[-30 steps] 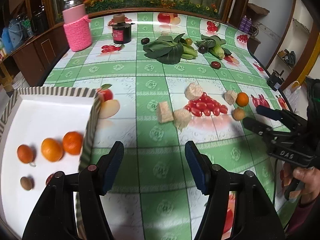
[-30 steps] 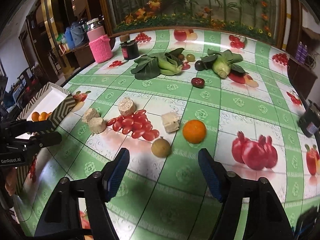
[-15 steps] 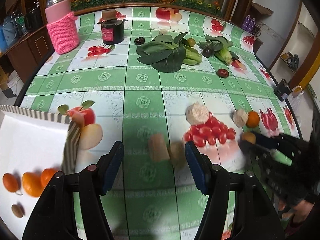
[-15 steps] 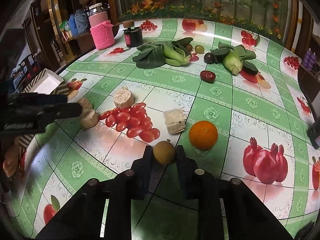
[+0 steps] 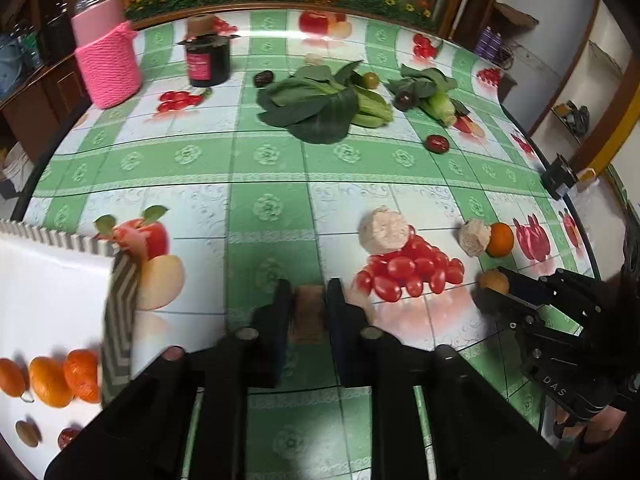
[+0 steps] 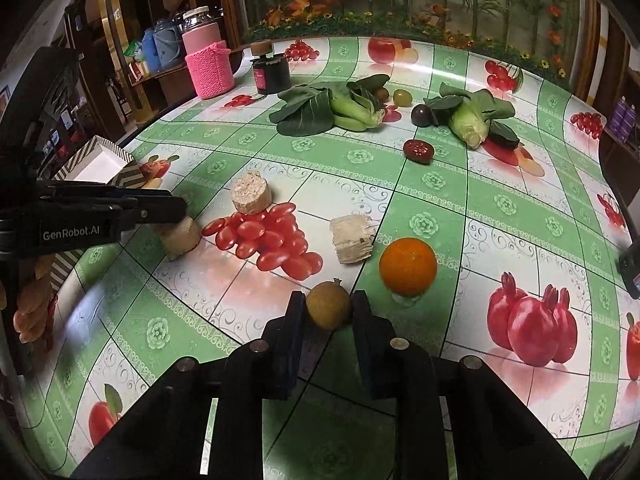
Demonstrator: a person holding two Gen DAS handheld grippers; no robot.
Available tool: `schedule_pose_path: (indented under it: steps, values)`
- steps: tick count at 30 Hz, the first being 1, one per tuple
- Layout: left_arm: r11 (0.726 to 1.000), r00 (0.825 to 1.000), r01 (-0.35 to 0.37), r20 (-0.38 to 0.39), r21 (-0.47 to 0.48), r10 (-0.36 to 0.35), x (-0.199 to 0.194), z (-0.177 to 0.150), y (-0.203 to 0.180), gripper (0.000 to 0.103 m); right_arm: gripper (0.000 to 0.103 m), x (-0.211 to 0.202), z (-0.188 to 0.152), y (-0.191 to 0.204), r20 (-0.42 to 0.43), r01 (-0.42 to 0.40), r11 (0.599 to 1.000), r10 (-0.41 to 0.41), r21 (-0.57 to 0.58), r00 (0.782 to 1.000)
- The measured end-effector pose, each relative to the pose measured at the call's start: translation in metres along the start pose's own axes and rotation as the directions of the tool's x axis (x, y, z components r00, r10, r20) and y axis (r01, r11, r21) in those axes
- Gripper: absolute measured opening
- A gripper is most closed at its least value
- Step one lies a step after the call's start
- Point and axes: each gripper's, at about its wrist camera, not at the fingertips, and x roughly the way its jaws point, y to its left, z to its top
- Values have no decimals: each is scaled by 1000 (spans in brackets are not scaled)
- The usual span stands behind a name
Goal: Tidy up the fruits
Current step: 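Grasp a beige cube with the left tool while the right tool grasps a pale round fruit, then carry the beige cube and pale fruit into the white tray and open both tools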
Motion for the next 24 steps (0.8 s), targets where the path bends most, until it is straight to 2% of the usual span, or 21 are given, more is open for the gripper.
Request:
schedule_pose_path:
  steps: [10, 19, 24]
  values:
    - [1000, 1000, 20, 0, -22, -20, -17, -17, 15, 13, 24, -7, -4, 8, 0, -6, 1000, 6, -3, 1000]
    - [999, 1000, 11, 13, 36, -12, -30, -32, 5, 13, 24, -17, -6, 9, 15, -7, 1000, 7, 8, 1000]
    - [999, 1000, 13, 24, 38, -13, -42, -42, 7, 13, 24, -23, -8, 14, 24, -19, 1000, 19, 9, 1000]
